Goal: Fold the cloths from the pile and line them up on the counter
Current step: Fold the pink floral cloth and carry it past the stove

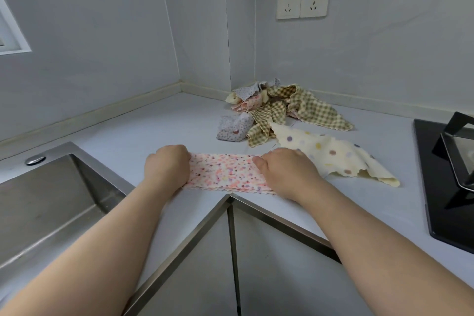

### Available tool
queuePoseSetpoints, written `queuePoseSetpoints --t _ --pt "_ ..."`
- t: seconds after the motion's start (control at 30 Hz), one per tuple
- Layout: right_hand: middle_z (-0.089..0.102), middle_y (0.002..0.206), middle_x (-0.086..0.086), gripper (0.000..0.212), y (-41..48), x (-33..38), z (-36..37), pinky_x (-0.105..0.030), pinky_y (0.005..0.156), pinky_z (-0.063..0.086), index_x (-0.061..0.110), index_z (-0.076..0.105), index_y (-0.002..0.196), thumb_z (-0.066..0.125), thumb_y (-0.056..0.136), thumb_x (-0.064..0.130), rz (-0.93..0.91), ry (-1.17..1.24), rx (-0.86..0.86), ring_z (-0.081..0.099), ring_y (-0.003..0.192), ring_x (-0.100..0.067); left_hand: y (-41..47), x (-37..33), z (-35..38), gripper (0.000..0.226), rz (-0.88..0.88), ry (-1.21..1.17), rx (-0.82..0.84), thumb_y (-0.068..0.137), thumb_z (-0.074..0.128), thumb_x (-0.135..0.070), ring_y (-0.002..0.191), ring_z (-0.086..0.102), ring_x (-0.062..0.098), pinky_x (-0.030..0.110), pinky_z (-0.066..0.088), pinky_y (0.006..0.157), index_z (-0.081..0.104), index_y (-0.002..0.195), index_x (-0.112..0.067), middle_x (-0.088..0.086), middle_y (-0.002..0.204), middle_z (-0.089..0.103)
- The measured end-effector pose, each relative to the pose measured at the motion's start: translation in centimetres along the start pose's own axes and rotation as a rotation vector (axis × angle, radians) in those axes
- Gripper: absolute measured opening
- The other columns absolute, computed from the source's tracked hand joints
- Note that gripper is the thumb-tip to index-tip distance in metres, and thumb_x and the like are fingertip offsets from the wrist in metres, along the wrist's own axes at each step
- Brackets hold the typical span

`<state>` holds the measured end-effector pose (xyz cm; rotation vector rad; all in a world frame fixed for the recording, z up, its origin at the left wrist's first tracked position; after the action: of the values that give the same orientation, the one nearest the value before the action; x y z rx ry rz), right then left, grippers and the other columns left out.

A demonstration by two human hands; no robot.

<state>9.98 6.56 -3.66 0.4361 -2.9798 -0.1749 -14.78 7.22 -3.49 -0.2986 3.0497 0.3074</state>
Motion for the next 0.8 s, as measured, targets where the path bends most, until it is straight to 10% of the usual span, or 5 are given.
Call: queuePoseSetpoints --t 0.23,0.4,0.57,0.8 --pt "0.034 0.152 -0.005 0.06 0.7 -0.8 0.1 -0.046 0.115 0.018 0.03 0.029 0.153 0.043 0.099 0.049 0.005 0.138 0.067 0.017 0.146 -0.031 0.6 0.7 -0.4 0.008 -0.062 -0.437 -0.088 0.099 0.052 -0.022 0.09 0.05 0.024 0.034 0.039 0.073 0.054 0.103 -0.016 0.006 0.103 0.059" --pt "0.042 0.137 -0.002 0.04 0.9 -1.0 -0.1 -0.046 0.114 0.021 0.035 0.053 0.126 0.057 0.087 0.043 0.024 0.258 0.105 0.021 0.142 -0.029 0.3 0.2 -1.8 0.013 -0.117 -0.749 -0.14 0.096 0.055 -0.018 0.08 0.052 0.024 0.033 0.04 0.063 0.049 0.107 -0.016 0.004 0.097 0.054" --pt "0.058 0.098 0.005 0.032 0.7 -1.2 -0.5 -0.034 0.078 0.044 0.027 0.049 0.1 0.07 0.082 0.043 -0.042 0.563 0.049 0.055 0.089 -0.015 0.2 -0.4 -3.2 0.006 -0.099 -0.826 -0.21 0.095 0.049 -0.01 0.075 0.049 0.024 0.032 0.041 0.061 0.049 0.094 -0.016 0.001 0.089 0.054" --pt "0.065 0.099 -0.001 0.028 0.4 -1.6 -1.9 -0.023 0.063 0.043 0.032 0.05 0.104 0.067 0.09 0.015 -0.134 0.777 0.01 0.049 0.053 -0.006 -0.7 -2.0 -5.5 0.037 -0.03 -0.777 -0.19 0.08 0.037 0.008 0.06 0.046 0.019 0.025 0.034 0.05 0.065 0.074 -0.014 -0.001 0.074 0.058"
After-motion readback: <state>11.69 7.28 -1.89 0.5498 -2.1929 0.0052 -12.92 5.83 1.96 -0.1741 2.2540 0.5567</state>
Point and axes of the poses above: each hand's wrist, its own y-axis towards the middle knuckle, its own z-axis out of the palm, x = y × z, the point moved 5 cm from there along y, towards the middle knuckle
